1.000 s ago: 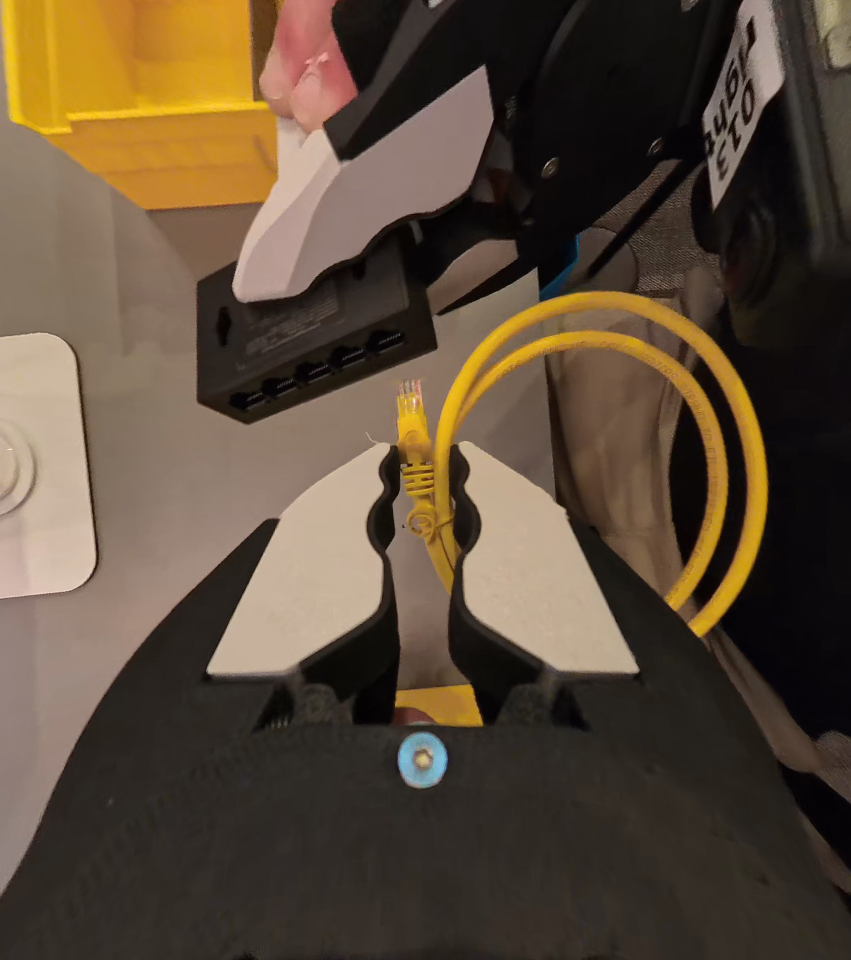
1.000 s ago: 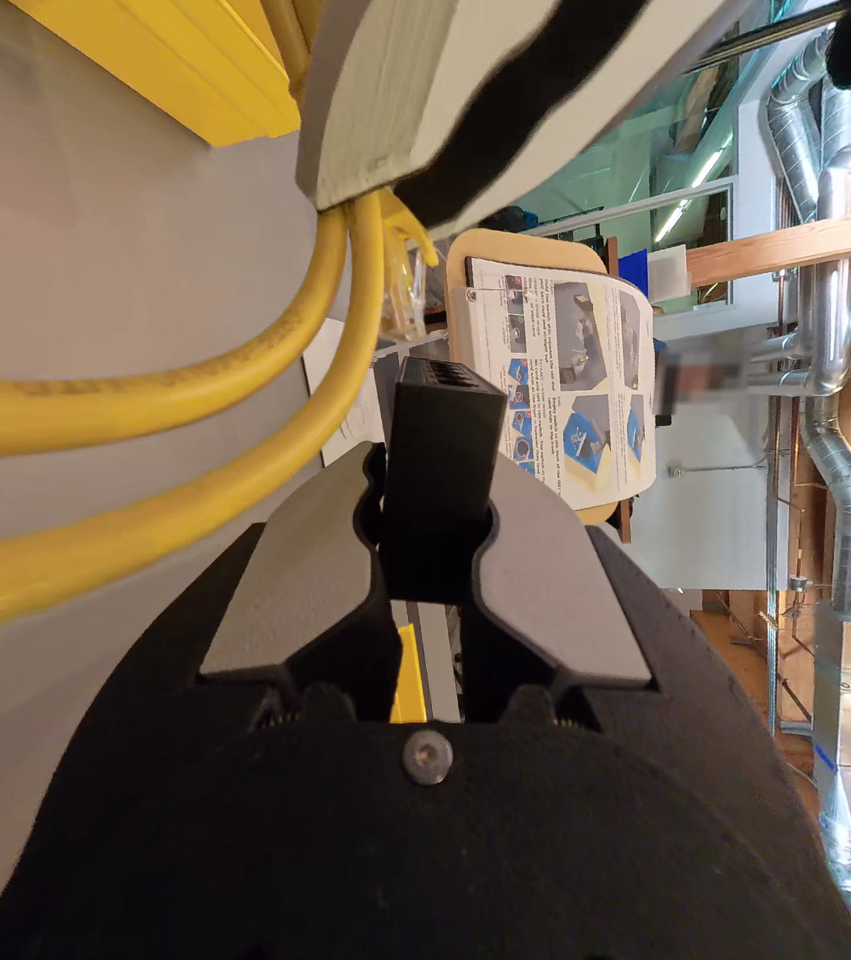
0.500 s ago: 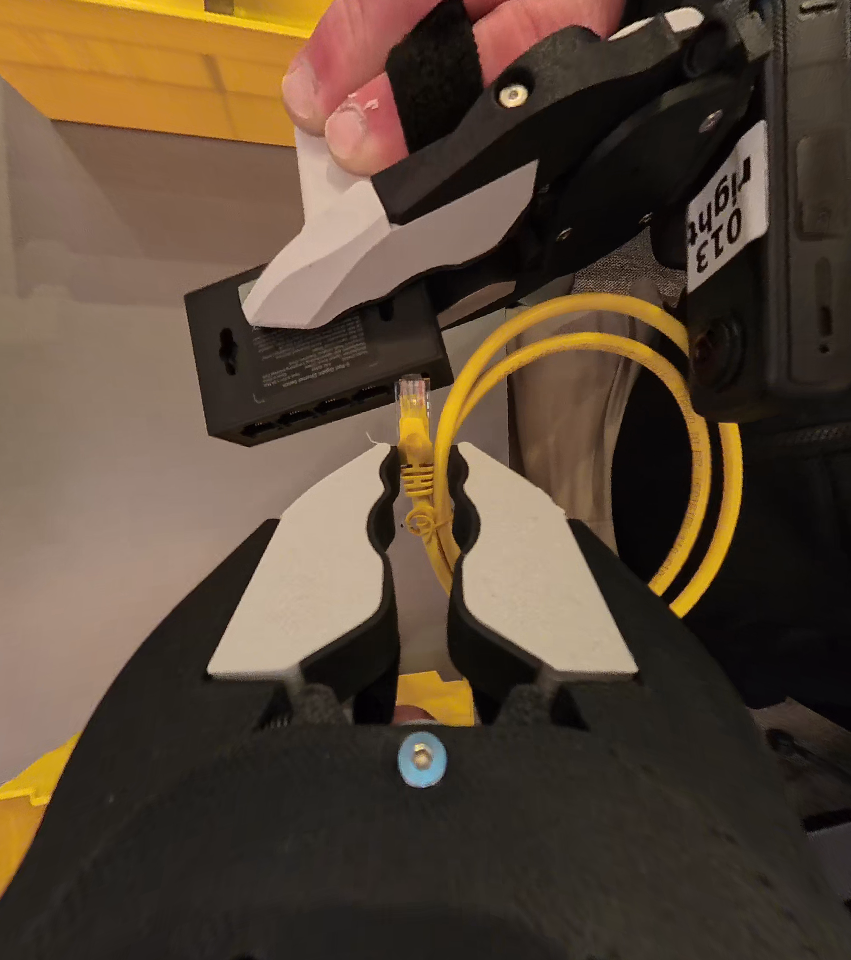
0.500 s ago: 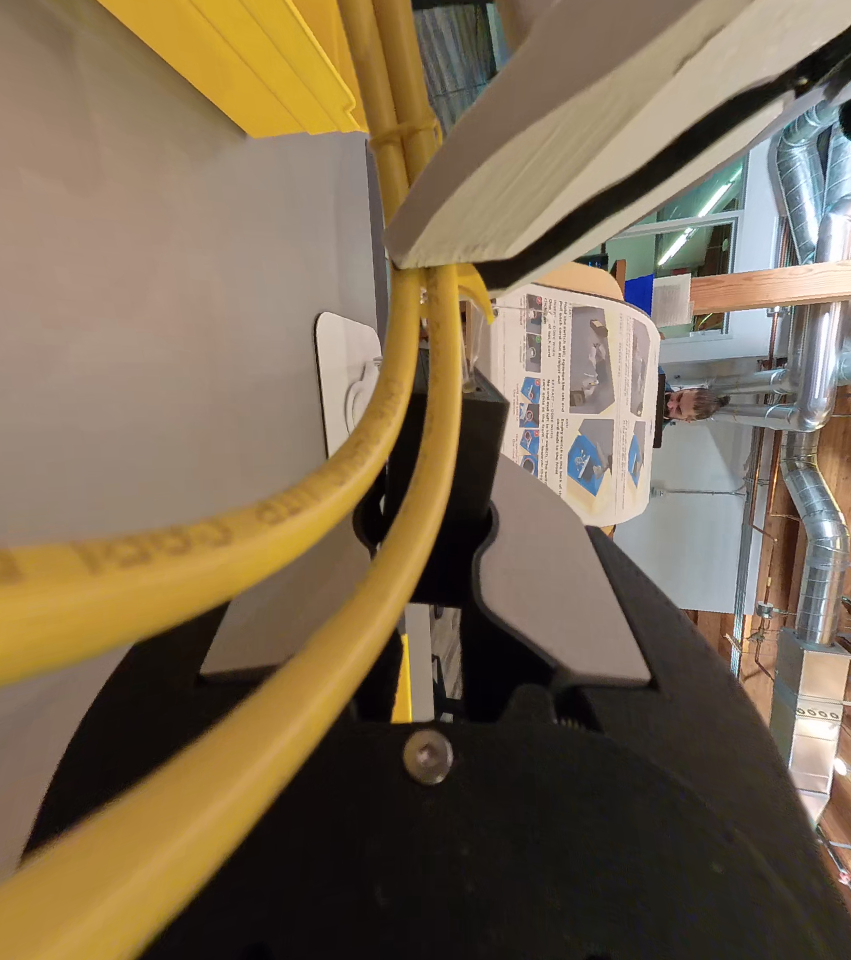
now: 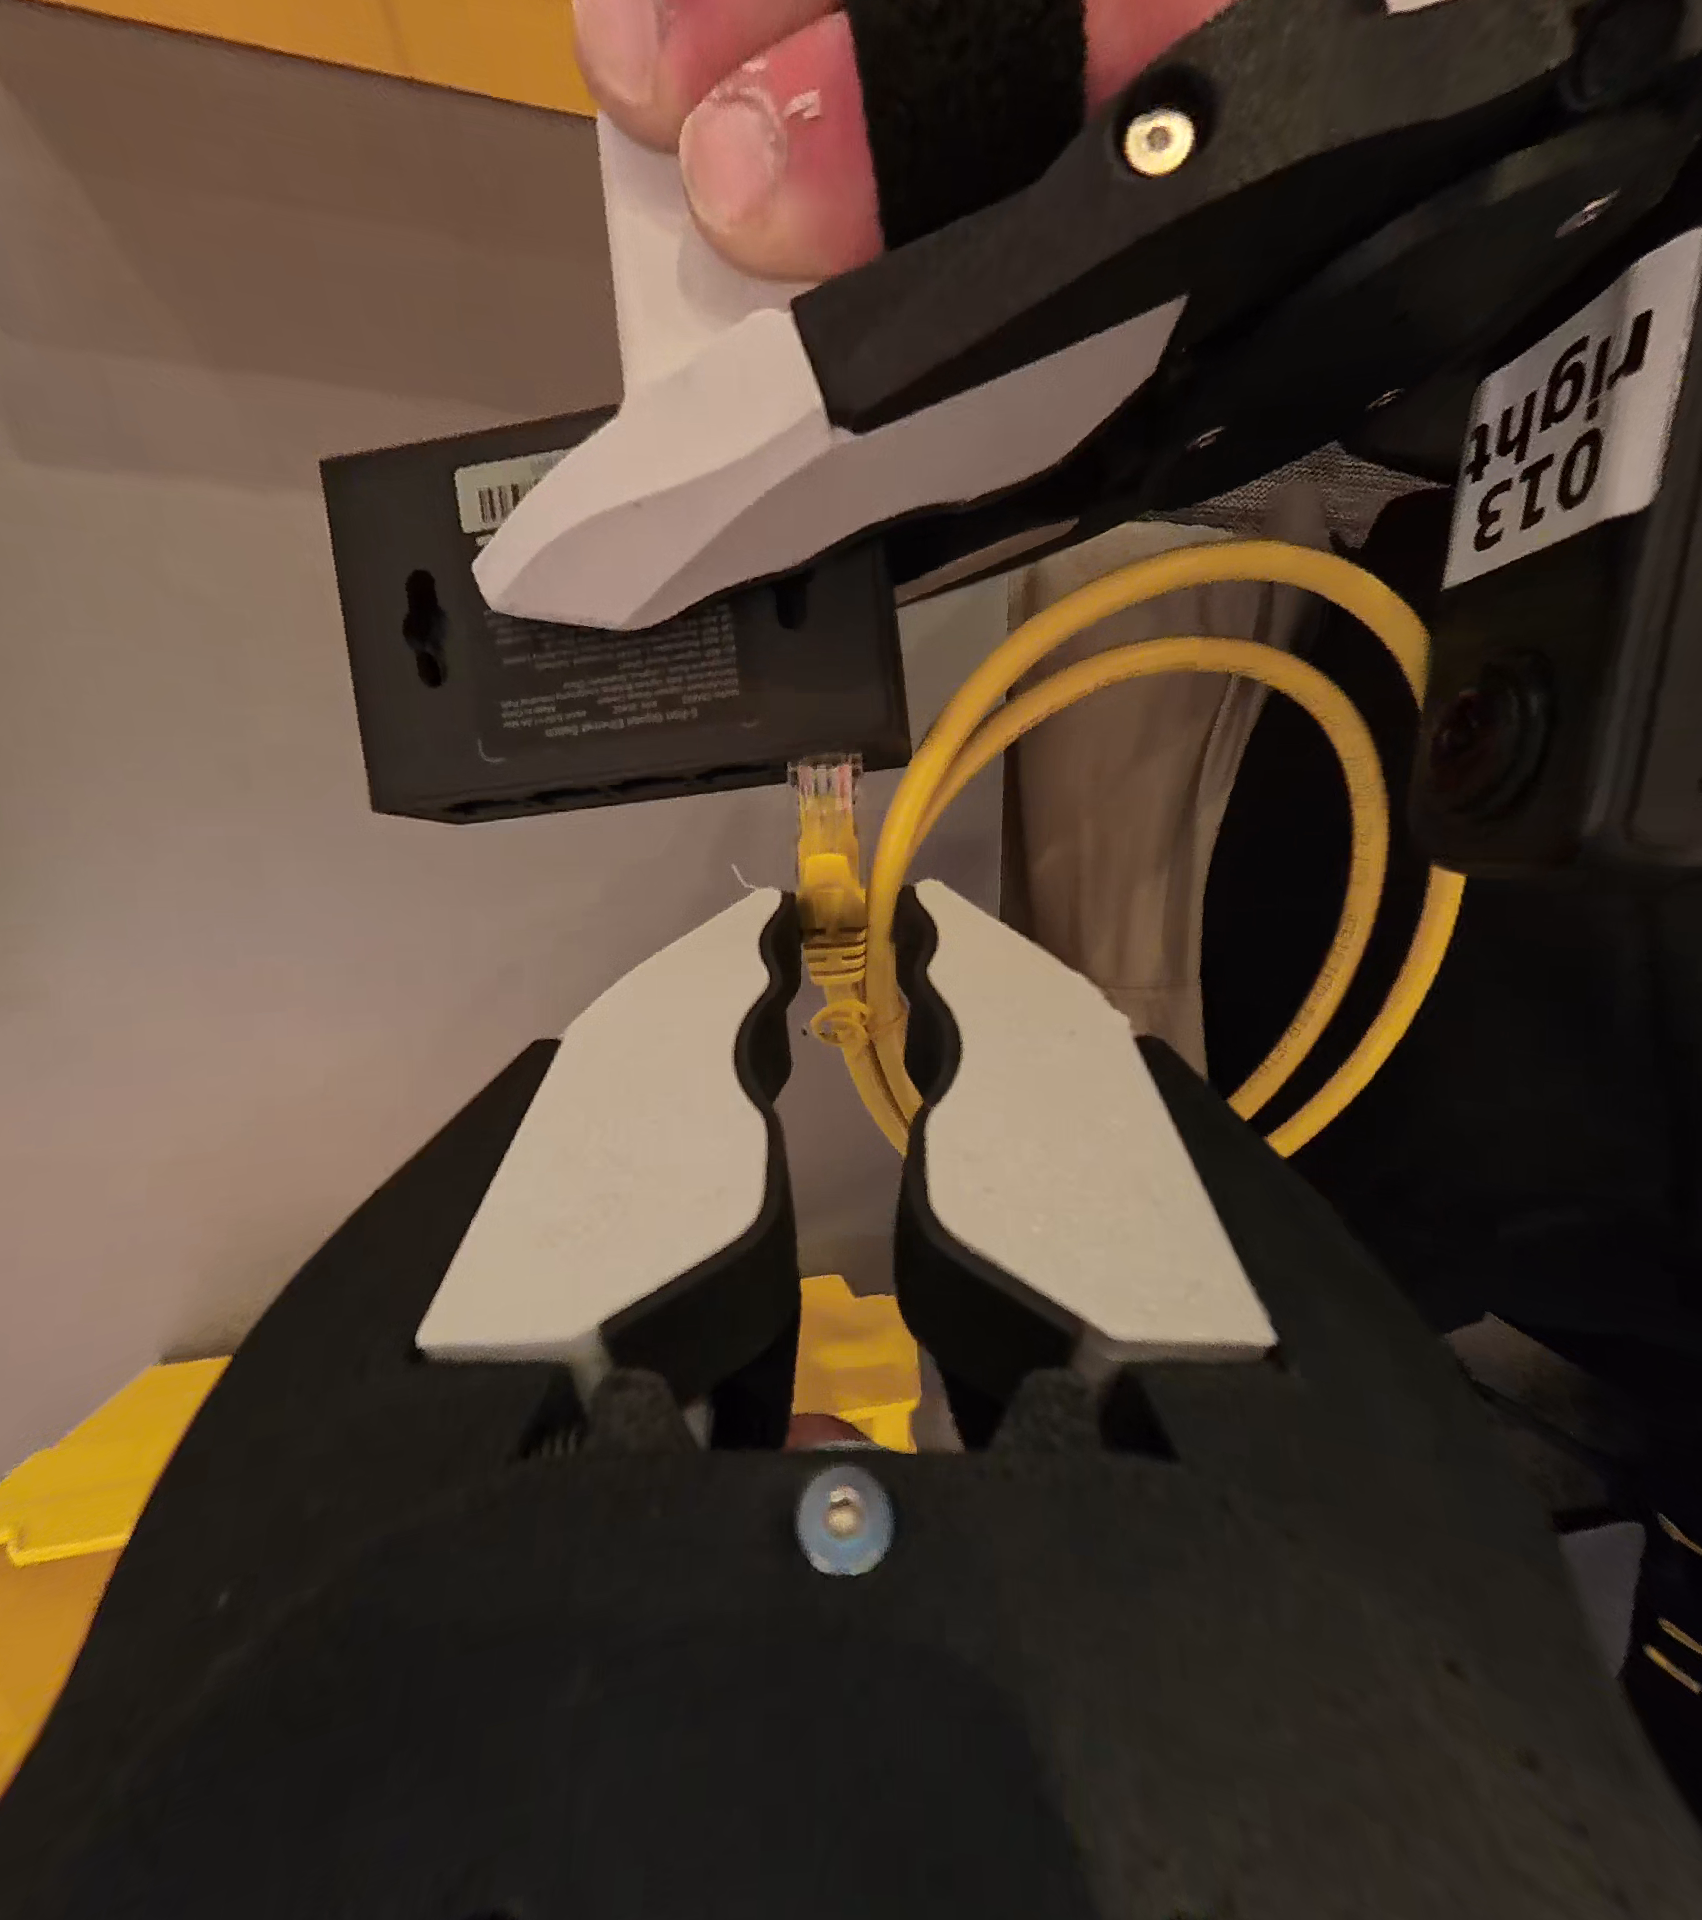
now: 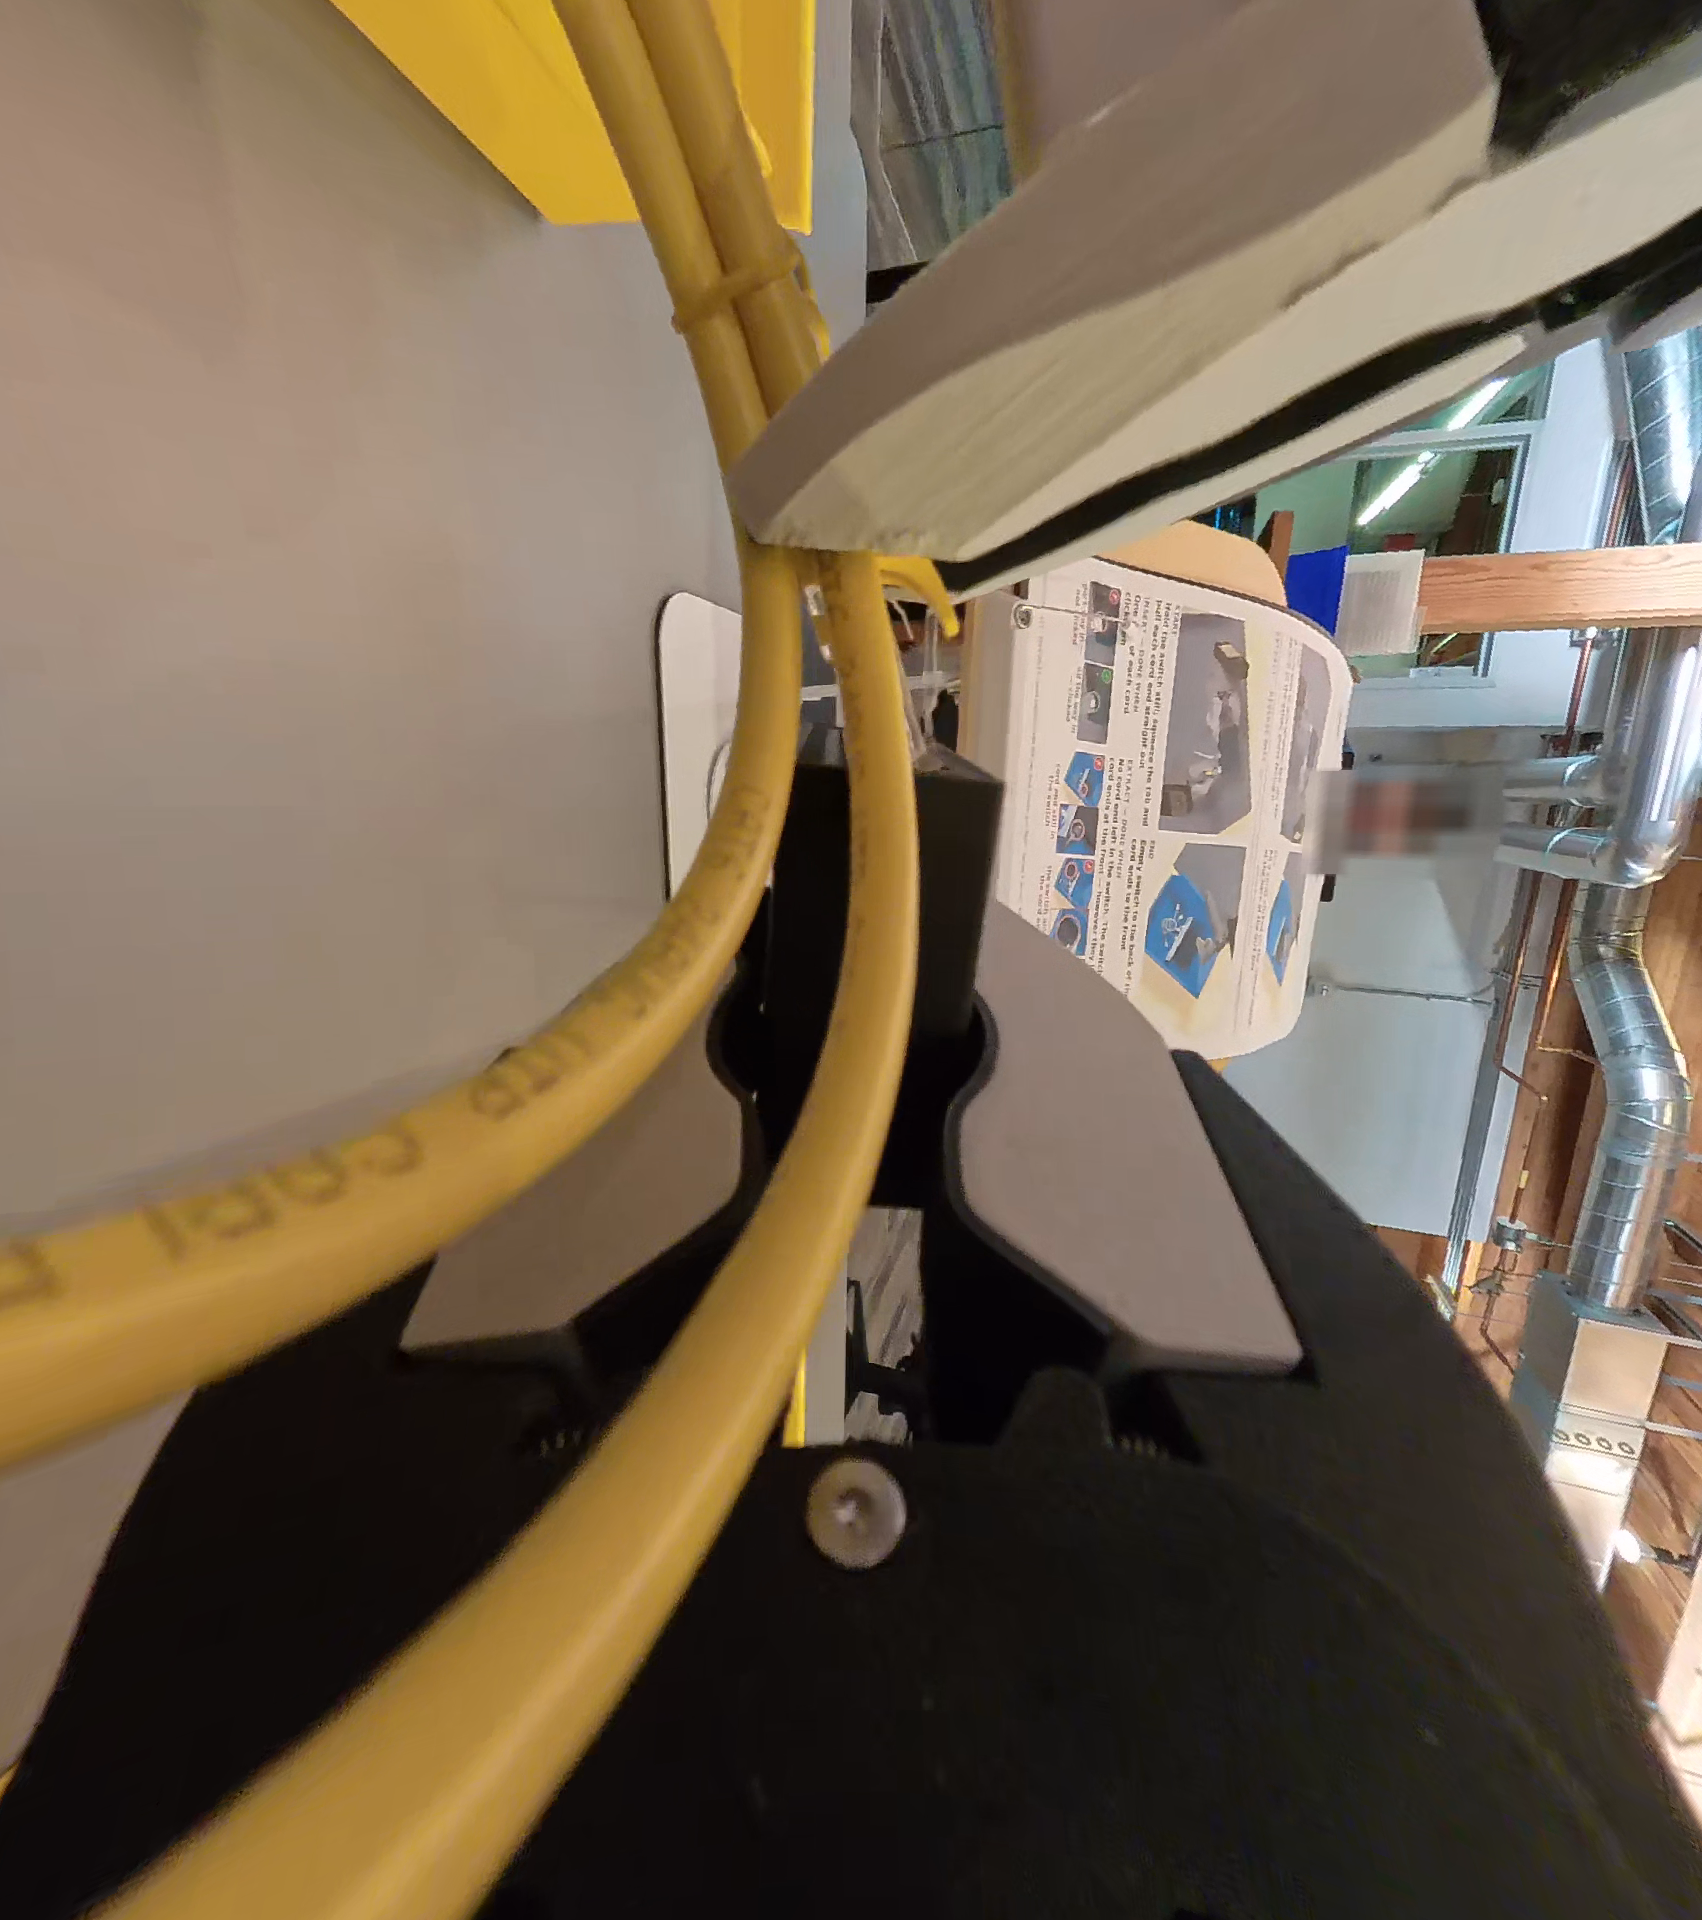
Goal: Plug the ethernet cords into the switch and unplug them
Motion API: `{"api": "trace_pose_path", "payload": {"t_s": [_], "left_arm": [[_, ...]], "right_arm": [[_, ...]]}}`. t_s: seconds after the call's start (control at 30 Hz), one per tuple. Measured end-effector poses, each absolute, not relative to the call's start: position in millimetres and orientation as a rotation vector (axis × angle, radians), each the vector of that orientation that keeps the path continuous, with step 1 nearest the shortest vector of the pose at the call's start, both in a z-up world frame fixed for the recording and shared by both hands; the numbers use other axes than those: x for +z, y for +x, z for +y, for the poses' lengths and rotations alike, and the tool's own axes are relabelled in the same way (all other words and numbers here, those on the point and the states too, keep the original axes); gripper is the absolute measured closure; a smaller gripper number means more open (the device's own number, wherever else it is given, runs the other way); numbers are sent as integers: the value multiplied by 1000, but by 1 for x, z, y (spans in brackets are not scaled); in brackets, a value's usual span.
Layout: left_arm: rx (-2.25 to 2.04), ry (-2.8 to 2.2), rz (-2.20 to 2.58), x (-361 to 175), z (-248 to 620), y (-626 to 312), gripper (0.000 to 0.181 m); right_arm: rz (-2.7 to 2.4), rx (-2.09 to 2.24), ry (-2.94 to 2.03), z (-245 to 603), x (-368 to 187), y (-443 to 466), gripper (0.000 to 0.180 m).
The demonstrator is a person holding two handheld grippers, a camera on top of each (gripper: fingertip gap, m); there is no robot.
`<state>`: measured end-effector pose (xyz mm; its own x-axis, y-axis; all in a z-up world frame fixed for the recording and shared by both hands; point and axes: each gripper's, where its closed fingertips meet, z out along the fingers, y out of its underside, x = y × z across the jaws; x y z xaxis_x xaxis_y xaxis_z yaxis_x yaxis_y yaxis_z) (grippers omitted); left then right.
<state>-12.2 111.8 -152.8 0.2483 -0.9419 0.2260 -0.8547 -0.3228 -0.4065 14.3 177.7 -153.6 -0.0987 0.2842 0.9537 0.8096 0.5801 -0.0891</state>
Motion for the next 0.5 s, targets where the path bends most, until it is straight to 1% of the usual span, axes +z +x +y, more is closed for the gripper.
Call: {"api": "trace_pose_path", "payload": {"t_s": [0.03, 0.33, 0.5], "left_arm": [[-648, -2325, 1706, -154, 111, -13, 164], [-683, -2462, 1746, -174, 107, -16, 164], [-688, -2423, 1744, -175, 109, -11, 164]], "right_arm": [[-1668, -576, -924, 178, -155, 14, 151], [-1749, -713, -827, 177, -173, 7, 150], [-1784, -718, -815, 177, -175, 10, 40]]}}
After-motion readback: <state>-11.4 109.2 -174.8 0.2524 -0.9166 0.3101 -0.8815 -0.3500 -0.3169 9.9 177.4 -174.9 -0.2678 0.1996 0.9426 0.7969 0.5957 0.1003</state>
